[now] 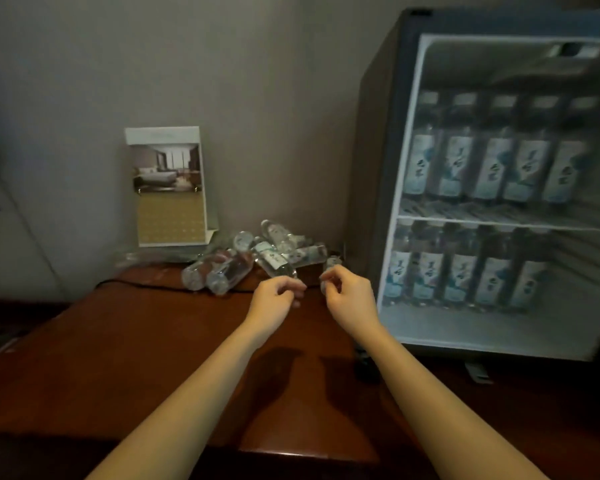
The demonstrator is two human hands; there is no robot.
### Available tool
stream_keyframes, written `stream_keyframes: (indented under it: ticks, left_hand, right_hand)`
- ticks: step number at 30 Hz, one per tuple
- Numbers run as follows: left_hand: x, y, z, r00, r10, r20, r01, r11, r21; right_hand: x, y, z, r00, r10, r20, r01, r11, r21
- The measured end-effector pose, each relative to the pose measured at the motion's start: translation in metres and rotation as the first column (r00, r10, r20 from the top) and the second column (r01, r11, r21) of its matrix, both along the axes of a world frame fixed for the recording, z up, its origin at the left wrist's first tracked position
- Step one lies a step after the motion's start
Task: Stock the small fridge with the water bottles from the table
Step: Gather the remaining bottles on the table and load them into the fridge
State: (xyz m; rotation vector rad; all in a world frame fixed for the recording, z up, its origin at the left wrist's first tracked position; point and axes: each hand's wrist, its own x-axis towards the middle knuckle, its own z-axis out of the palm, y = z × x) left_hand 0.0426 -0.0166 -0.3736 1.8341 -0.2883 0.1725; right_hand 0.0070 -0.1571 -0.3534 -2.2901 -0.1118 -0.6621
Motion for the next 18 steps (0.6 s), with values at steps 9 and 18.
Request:
stream_keyframes:
  ticks: [9,18]
  left_hand:
    - [0.078,0.020,-0.053,0.978,0.149,-0.146,-0.150,0.989,0.005]
    - [0.125,0.037,-0.058,0.966,0.203,-0.159,-0.198,0.979,0.043]
  right_hand:
    - [0.114,0.035,-0.051,0.952,-0.098,-0.290,0.080,0.994,-0.075]
    - [0.187,0.051,-0.060,0.871,-0.128,-0.475,0.085,0.990,-0.111]
